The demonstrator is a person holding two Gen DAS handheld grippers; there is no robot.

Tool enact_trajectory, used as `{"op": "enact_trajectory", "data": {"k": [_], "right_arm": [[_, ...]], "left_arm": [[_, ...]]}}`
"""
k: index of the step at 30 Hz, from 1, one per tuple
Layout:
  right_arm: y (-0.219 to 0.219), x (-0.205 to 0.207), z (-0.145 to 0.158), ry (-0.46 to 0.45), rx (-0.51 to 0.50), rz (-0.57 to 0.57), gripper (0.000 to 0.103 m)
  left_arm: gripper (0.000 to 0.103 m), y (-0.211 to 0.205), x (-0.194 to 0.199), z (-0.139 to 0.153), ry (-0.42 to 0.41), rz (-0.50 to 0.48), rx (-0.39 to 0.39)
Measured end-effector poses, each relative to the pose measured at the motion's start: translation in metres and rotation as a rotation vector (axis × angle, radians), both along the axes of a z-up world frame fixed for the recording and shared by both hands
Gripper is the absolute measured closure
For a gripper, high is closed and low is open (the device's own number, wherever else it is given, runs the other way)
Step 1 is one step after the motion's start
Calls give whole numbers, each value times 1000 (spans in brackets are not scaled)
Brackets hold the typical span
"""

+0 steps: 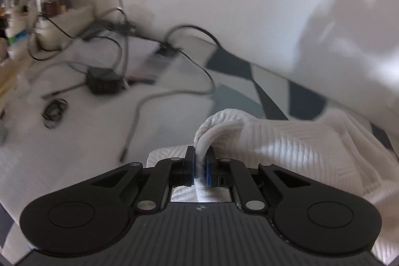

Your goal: Fold clothes

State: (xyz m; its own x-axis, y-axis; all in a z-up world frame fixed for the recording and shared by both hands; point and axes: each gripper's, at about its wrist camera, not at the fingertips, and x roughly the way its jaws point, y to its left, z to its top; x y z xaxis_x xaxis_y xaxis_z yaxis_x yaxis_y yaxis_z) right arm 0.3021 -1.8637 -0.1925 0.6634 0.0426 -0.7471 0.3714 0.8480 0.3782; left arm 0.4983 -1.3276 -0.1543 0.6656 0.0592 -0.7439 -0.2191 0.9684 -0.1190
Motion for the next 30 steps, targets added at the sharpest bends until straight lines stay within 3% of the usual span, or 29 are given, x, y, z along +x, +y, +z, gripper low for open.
{"op": "enact_trajectory", "data": {"k": [3,5,7,10,14,19,25,30], "right_arm": [[7,1,-1,12,-21,16,98],[10,0,0,13,-20,20,95],[10,-1,0,6,-15,18,83],[9,-3,-2,-10,-11,29,73],[13,-4,-5,-1,-23,43,68],[21,1,-10,3,-22,67,70],[34,11,-6,14,-52,138,74],[42,15,-7,25,-79,173,72]], "left_arm": [[74,-7,3,3,65,-60,9],[33,-20,-7,11,60,-145,5],[26,-35,-24,20,44,-207,18],[13,-55,-52,35,58,-256,0],[12,-76,-83,38,137,-346,-171],[8,-106,-104,14,248,-385,-283],[8,-137,-103,-13,382,-384,-361],[8,-135,-101,-20,375,-352,-385]]}}
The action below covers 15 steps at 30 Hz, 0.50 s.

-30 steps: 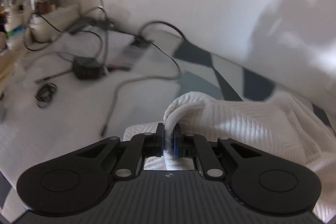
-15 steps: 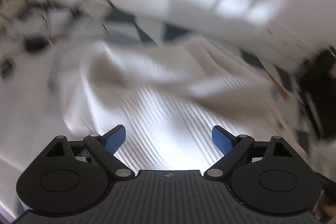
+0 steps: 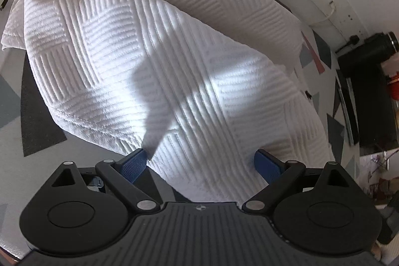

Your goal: Fold clothes

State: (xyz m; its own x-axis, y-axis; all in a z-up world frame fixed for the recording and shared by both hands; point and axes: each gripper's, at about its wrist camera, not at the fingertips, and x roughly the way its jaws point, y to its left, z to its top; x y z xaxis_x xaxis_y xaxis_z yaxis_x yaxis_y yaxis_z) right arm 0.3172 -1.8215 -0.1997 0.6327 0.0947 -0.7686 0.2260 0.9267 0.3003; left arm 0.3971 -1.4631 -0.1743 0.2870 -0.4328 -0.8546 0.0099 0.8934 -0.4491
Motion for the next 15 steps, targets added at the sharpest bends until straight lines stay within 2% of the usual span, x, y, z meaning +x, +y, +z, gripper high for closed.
{"op": "enact_trajectory", "data": {"k": [1,3,5,6,8,11,15], "right_arm": [[0,0,0,1,2,1,73],[0,1,1,-1,-6,10,77],[2,2,1,1,-44,12,89],[2,2,1,-2,-57,12,93],[0,4,3,-18,-57,-1,96],[-7,6,8,-59,-67,-36,97],[-18,7,19,-112,-85,-93,98]], "left_arm": [[8,2,-1,-2,-3,5,-9],[20,9,-5,-3,-16,29,-32],[55,17,-7,-1,-28,47,-38],[62,21,-7,1,-35,52,-34],[88,30,-8,5,-51,69,-25],[92,43,-5,14,-87,103,-21],[93,71,7,33,-198,172,36]]}}
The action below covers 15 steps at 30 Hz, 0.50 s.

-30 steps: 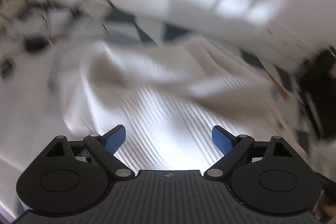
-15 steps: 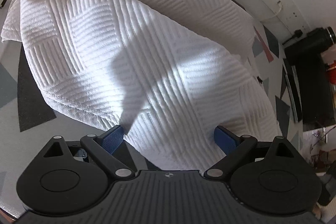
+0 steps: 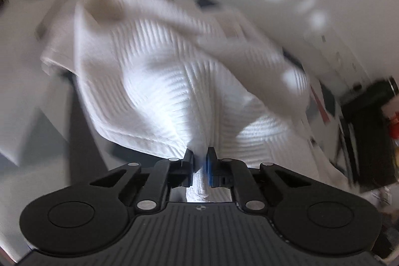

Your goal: Fold clothes

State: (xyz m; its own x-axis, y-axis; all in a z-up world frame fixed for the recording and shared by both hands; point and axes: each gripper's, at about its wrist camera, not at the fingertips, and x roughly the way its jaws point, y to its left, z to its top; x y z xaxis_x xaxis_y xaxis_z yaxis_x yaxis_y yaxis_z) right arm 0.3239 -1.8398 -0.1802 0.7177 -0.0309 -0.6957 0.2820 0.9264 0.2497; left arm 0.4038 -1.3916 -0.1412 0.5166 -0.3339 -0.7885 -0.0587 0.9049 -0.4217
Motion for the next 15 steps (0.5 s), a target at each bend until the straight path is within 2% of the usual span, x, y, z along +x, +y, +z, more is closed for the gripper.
{"op": "enact_trajectory", "data": {"k": [4,7,12,13,14,15], "right_arm": [[-7,-1,8,-28,2,-32,98],[-6,0,6,-18,-1,-39,98],[-7,0,-4,26,71,-49,96],[-7,-1,-4,27,76,-44,92],[-6,-2,-5,29,78,-42,90],[-5,-4,-6,33,84,-36,83]], "left_arm": [[94,34,15,12,-69,130,69],[97,60,19,21,-122,228,172],[95,78,26,13,-38,207,150],[89,75,22,12,-31,184,163],[78,71,19,11,-25,161,177],[70,68,17,10,-16,137,181]]}}
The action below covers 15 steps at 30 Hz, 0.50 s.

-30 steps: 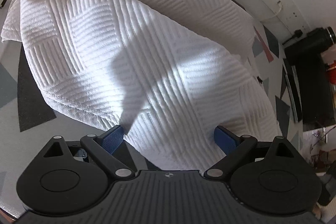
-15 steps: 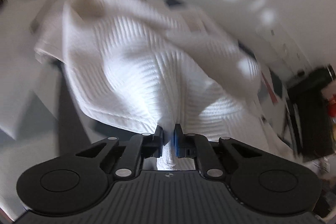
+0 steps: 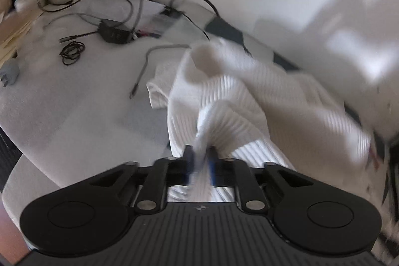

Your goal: Fold clothes

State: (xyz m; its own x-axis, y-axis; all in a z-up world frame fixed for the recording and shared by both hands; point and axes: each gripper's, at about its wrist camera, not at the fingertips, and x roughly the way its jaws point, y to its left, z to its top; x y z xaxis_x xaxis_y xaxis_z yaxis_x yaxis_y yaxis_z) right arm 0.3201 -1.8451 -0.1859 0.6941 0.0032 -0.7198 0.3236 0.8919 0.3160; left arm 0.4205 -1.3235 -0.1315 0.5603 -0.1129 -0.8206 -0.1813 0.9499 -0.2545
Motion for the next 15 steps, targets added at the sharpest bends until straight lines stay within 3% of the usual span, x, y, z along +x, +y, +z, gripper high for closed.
{"op": "enact_trajectory", "data": {"k": [1,2,6,8,12,15], "right_arm": [[1,-1,-1,3,6,7,78],[1,-3,-1,7,13,17,77],[10,-9,-1,17,12,69,67],[15,-11,-1,22,8,98,60],[20,-13,-2,32,-16,91,54],[24,-14,-3,37,-48,86,37]], "left_arm": [[50,-3,-2,-1,14,-23,-6],[38,-6,-5,-2,24,-47,-11],[26,-28,-19,0,36,-169,20],[9,-41,-25,-1,40,-235,43],[7,-65,-36,-9,66,-320,122],[7,-73,-39,-16,96,-319,126]]}}
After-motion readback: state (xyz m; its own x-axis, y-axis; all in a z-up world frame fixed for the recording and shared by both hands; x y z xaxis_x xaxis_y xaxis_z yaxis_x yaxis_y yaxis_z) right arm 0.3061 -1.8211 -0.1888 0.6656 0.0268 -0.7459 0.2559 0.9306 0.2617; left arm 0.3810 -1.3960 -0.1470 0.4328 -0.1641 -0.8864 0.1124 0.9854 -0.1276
